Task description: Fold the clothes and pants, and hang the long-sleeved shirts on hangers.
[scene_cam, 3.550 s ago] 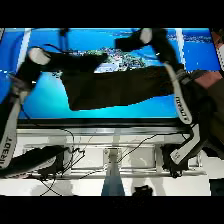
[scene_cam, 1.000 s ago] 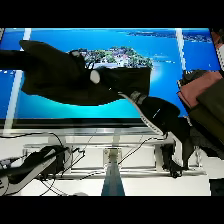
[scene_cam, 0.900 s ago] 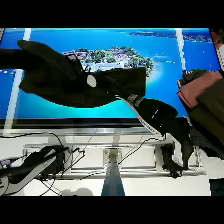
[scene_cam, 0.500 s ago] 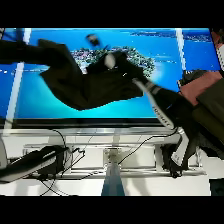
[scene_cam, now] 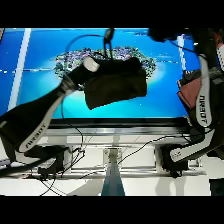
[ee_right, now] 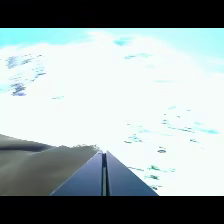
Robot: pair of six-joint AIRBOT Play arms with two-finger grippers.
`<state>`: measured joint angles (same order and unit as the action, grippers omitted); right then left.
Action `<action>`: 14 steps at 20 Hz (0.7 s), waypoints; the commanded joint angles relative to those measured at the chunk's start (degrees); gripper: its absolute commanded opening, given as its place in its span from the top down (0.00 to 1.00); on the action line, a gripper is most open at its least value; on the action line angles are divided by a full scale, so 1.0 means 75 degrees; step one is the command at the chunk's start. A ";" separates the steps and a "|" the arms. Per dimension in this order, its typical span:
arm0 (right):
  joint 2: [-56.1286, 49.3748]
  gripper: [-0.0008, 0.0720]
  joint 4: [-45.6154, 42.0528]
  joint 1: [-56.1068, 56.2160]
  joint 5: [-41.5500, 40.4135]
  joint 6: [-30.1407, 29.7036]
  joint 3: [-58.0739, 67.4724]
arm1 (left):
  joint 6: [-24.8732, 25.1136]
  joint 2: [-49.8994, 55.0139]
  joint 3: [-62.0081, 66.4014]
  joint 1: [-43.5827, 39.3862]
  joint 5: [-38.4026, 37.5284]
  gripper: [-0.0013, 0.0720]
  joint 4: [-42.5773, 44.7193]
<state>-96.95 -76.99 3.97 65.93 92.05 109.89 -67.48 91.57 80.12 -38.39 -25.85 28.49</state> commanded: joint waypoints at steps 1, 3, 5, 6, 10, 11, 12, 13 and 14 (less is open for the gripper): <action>0.0189 0.94 -0.0236 -0.1037 0.0551 -0.0326 -0.0122 | 0.0504 0.0204 0.0009 -0.0801 0.1818 0.02 0.0332; 0.0187 0.94 -0.0347 -0.1498 0.0717 -0.0790 -0.0469 | 0.0510 0.0050 0.0006 -0.0577 0.1609 0.03 0.1014; 0.0187 0.95 -0.0329 -0.1920 0.1023 -0.1180 -0.1096 | 0.0510 -0.0154 0.0006 -0.0201 0.1005 0.03 0.1492; 0.0187 0.95 -0.0265 -0.2113 0.1221 -0.1483 -0.1559 | 0.0510 -0.0239 0.0006 0.0015 0.0638 0.03 0.1658; 0.0187 0.95 0.3209 -0.2696 0.1982 -0.4424 -0.3940 | 0.0510 -0.0420 0.0006 0.0766 -0.0376 0.03 0.1690; 0.0187 0.94 0.4304 -0.2719 0.1976 -0.5077 -0.4494 | 0.0510 -0.0420 0.0006 0.0877 -0.0475 0.03 0.1687; 0.0187 0.75 0.5141 -0.2690 0.1746 -0.5409 -0.5013 | 0.0510 -0.0420 0.0006 0.0947 -0.0498 0.03 0.1687; 0.0187 0.35 0.5581 -0.2620 0.1413 -0.5423 -0.5386 | 0.0510 -0.0420 0.0006 0.0962 -0.0501 0.03 0.1690; 0.0187 0.03 0.5814 -0.2483 0.1128 -0.5406 -0.5662 | 0.0510 -0.0420 0.0006 0.0959 -0.0507 0.03 0.1690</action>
<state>-95.57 -49.25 -14.87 77.14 59.86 76.27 -63.70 88.66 80.14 -32.62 -27.49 40.51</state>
